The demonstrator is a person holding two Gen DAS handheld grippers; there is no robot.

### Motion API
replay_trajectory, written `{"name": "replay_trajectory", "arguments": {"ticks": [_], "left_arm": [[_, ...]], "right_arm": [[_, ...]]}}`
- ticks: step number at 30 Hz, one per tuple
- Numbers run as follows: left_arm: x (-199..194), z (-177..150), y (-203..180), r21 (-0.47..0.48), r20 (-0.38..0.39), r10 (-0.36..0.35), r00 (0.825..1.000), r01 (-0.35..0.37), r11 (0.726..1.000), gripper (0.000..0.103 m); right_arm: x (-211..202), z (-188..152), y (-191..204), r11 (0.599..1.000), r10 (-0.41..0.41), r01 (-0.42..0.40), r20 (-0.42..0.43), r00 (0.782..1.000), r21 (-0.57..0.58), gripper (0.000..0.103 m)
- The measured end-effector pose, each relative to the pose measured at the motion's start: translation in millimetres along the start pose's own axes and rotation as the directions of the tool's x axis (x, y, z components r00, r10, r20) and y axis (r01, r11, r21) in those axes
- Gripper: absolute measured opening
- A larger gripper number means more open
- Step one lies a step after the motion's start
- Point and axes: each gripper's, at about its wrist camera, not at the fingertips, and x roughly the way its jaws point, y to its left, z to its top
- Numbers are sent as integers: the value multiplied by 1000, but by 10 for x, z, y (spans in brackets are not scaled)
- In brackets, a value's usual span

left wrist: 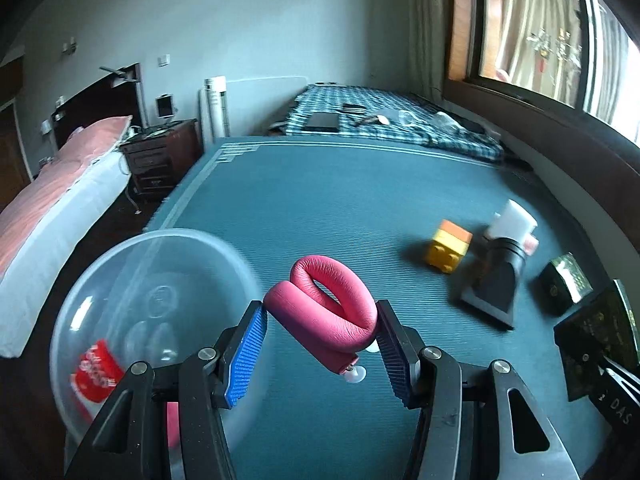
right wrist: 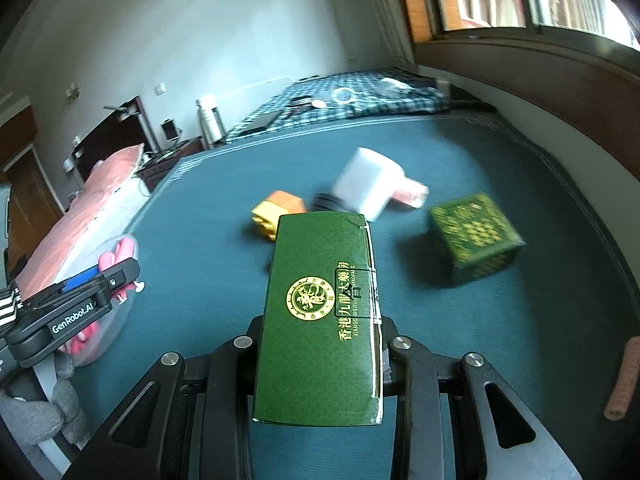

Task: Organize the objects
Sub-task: 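Carry pink foam with left tool while right tool carries green box over bowl, then open left tool releasing pink foam into bowl while right tool releases green box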

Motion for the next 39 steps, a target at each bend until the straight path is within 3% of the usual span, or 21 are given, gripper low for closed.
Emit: {"name": "replay_trajectory", "arguments": {"ticks": [16, 28, 30, 32, 39], "left_arm": [[-45, 22, 1164, -108, 14, 108, 994, -106, 988, 58], [13, -4, 1546, -138, -2, 123, 992, -122, 983, 59], [30, -12, 1594, -151, -8, 107, 994, -107, 983, 63], [22, -25, 1642, -170, -3, 101, 995, -100, 980, 78], [-28, -50, 1793, -203, 1, 117, 993, -114, 973, 79]], "right_arm": [[284, 108, 1306, 976, 140, -143, -31, 990, -165, 32], [542, 109, 2022, 943, 208, -219, -70, 976, -250, 32], [601, 107, 2091, 938, 220, -235, -84, 972, -254, 32], [653, 110, 2140, 934, 239, -255, -94, 966, -250, 33], [763, 86, 2278, 920, 267, -290, -118, 956, -262, 35]]}}
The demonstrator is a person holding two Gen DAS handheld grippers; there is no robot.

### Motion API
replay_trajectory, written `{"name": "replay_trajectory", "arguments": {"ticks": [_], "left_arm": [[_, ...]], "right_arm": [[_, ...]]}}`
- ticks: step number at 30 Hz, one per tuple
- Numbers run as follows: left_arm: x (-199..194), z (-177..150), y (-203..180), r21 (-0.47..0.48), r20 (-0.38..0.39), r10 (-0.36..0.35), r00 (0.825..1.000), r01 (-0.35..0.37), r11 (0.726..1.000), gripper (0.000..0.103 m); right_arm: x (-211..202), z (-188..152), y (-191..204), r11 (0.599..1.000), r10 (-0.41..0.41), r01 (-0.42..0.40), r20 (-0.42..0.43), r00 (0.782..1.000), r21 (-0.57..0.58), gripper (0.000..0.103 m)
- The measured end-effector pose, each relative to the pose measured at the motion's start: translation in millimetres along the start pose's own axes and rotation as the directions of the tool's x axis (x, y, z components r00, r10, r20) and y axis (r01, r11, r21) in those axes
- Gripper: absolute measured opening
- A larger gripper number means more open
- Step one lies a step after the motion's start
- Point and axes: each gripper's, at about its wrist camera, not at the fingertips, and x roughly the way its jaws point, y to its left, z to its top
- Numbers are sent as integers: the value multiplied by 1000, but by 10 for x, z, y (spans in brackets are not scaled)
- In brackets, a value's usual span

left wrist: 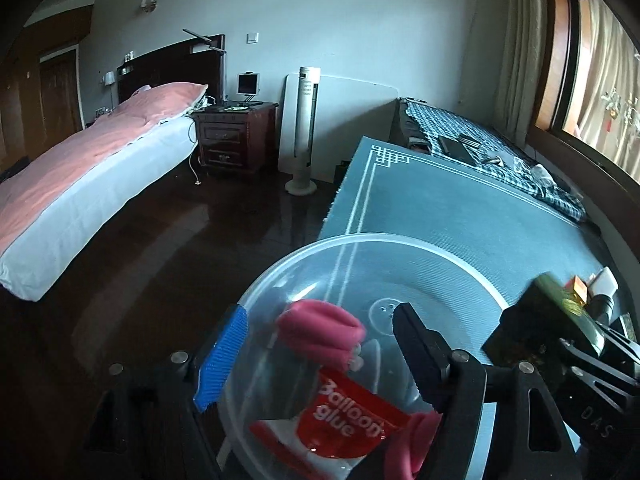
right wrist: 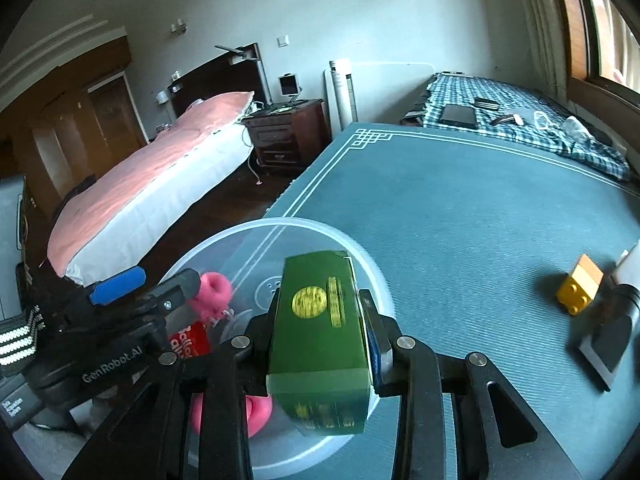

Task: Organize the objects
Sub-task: 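Open left tool releasing pink foam into bowl while right tool releases green box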

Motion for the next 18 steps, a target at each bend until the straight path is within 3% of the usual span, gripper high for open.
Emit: {"name": "replay_trajectory", "arguments": {"ticks": [6, 18], "left_arm": [[-34, 15, 71, -19, 8, 8, 1000, -8, 1000, 79], [-129, 52, 24, -22, 28, 14, 1000, -13, 1000, 85]], "right_arm": [[10, -11, -1, 1000, 0, 0, -6, 1000, 9, 42], [-197, -27, -81, 998, 18, -19, 23, 1000, 55, 42]]}}
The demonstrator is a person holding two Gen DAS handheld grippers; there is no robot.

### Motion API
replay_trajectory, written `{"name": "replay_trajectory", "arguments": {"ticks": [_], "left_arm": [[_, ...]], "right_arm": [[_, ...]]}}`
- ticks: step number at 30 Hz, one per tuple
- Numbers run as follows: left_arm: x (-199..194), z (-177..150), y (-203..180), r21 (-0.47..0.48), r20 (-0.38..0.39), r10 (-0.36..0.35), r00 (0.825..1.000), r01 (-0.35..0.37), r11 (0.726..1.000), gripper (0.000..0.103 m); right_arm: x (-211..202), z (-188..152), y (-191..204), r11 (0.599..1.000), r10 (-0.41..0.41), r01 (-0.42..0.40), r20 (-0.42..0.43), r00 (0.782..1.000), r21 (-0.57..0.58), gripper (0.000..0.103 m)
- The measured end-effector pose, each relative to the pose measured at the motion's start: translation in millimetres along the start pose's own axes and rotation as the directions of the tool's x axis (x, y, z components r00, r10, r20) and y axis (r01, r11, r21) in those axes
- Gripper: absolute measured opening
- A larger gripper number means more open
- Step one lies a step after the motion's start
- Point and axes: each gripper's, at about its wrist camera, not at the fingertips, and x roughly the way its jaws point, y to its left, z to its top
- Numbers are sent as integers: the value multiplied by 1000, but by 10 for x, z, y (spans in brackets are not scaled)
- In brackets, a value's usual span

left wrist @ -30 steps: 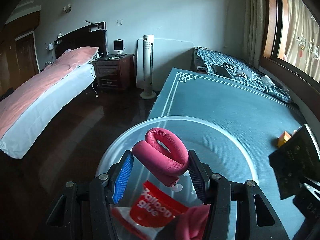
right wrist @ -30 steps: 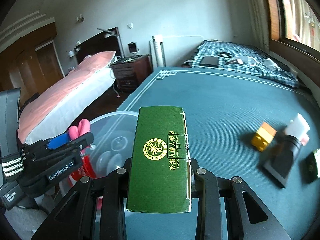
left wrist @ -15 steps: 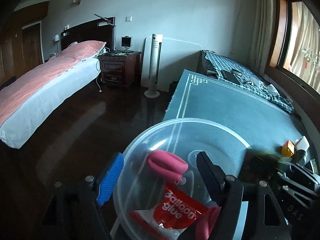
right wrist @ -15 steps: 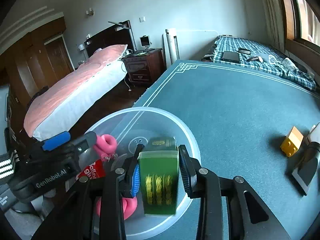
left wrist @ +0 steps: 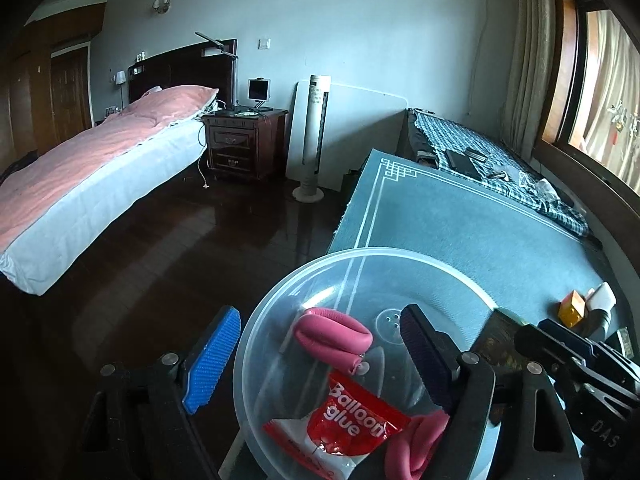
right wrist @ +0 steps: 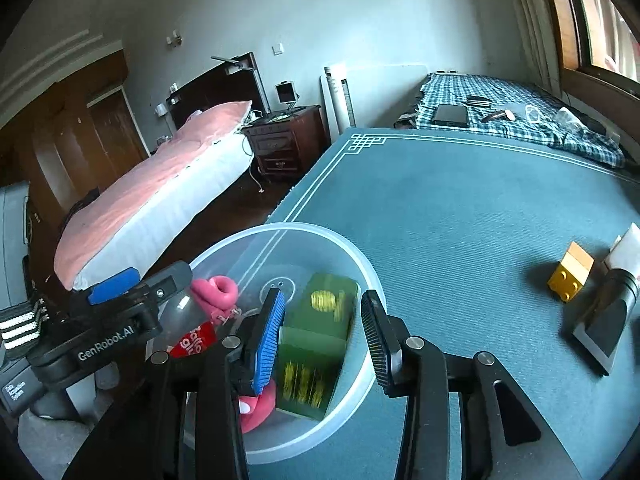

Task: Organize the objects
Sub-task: 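Open left tool releasing pink foam into bowl while right tool releases green box, then withdraw both open tools from the bowl back over the table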

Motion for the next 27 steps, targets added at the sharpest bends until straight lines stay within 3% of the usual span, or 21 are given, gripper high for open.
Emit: {"name": "replay_trajectory", "arguments": {"ticks": [9, 14, 25, 27], "left_arm": [[-99, 8, -20, -6, 15, 7, 1000, -7, 1000, 85], [-168, 25, 39, -28, 26, 21, 999, -21, 999, 85], [-318, 39, 109, -43, 50, 40, 998, -38, 998, 86], [-355, 33, 117, -40, 58, 39, 998, -37, 999, 86]], "right_arm": [[-33, -73, 55, 994, 111, -110, -30, 993, 24, 42], [-64, -60, 68, 973, 228, -225, -49, 972, 53, 42], [-56, -280, 413, 940, 334, -340, -131, 933, -32, 42], [-76, -328, 433, 948, 309, -316, -122, 943, -39, 42]]}}
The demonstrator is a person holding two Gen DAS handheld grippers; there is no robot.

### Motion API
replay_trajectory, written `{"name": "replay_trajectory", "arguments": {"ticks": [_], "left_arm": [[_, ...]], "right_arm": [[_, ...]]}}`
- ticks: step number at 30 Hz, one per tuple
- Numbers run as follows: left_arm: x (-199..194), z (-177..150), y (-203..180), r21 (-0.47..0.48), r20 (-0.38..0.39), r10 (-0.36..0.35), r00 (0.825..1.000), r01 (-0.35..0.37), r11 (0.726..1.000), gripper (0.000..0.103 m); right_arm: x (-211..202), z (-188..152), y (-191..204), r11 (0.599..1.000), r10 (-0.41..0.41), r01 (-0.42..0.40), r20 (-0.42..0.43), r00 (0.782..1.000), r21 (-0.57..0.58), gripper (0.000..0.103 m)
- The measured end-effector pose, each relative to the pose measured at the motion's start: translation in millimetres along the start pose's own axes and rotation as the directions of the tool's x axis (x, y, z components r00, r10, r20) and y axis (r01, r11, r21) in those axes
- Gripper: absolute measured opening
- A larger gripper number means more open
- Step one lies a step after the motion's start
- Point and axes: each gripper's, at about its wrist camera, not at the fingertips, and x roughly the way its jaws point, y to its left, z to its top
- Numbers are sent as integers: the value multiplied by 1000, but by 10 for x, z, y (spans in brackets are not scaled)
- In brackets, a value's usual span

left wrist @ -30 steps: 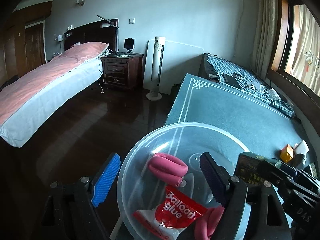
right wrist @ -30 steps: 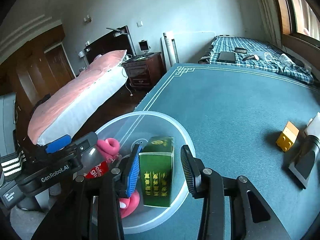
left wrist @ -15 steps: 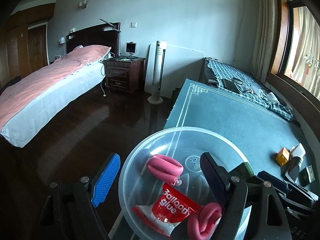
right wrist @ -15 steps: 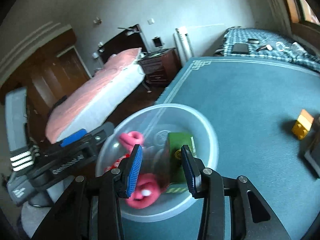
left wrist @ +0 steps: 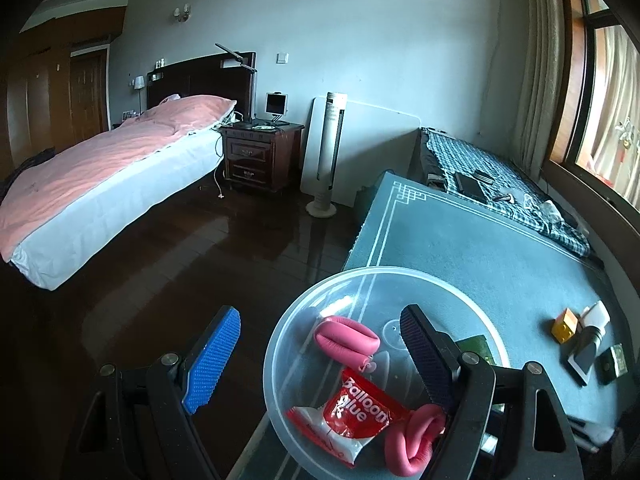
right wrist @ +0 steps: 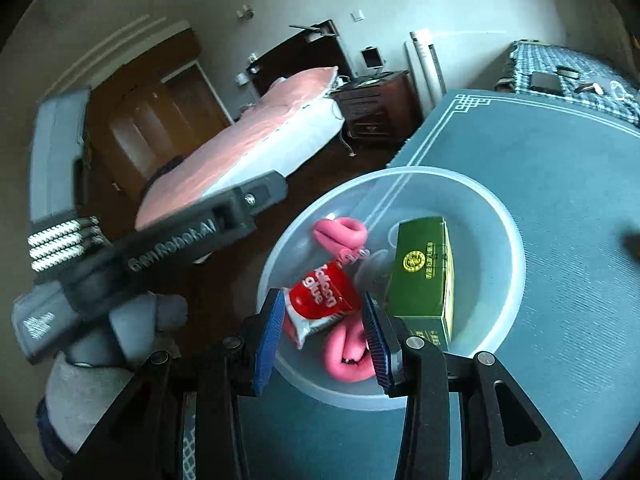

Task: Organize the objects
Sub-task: 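Withdraw both open tools from the bowl back over the table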

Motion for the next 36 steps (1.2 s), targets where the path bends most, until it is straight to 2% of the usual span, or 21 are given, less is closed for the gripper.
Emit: {"name": "replay_trajectory", "arguments": {"ticks": [3, 5, 8, 12, 17, 22, 28, 36], "left_arm": [[-25, -7, 36, -5, 5, 4, 1000, -3, 1000, 86], [-13, -12, 54, -18, 1, 0, 1000, 0, 1000, 86], [-9, -28, 46, -15, -4, -11, 1000, 11, 1000, 86], [-40, -28, 38, -1, -1, -17, 1000, 17, 1000, 86], [-66, 8, 137, -21, 7, 0, 1000, 0, 1000, 86], [-64, 19, 176, -31, 3, 13, 1000, -13, 999, 86], [-81, 9, -9, 5, 2, -12, 1000, 12, 1000, 87], [-97, -32, -508, 89, -12, -68, 998, 69, 994, 87]], "right_arm": [[-172, 0, -61, 998, -56, 54, 68, 996, 27, 42], [-254, 22, -138, 991, -124, 118, 99, 987, 59, 43], [-235, 17, -251, 981, -175, 166, 87, 981, 104, 47], [-78, 17, -248, 982, -159, 153, 47, 986, 109, 47], [62, 39, -12, 998, -59, 58, 27, 998, 31, 47], [62, 10, 76, 1000, -9, 10, 20, 1000, -13, 47], [-252, -22, 3, 999, -51, 52, 102, 993, 0, 47], [-537, -161, -383, 990, -119, 110, 106, 987, 87, 47]]}}
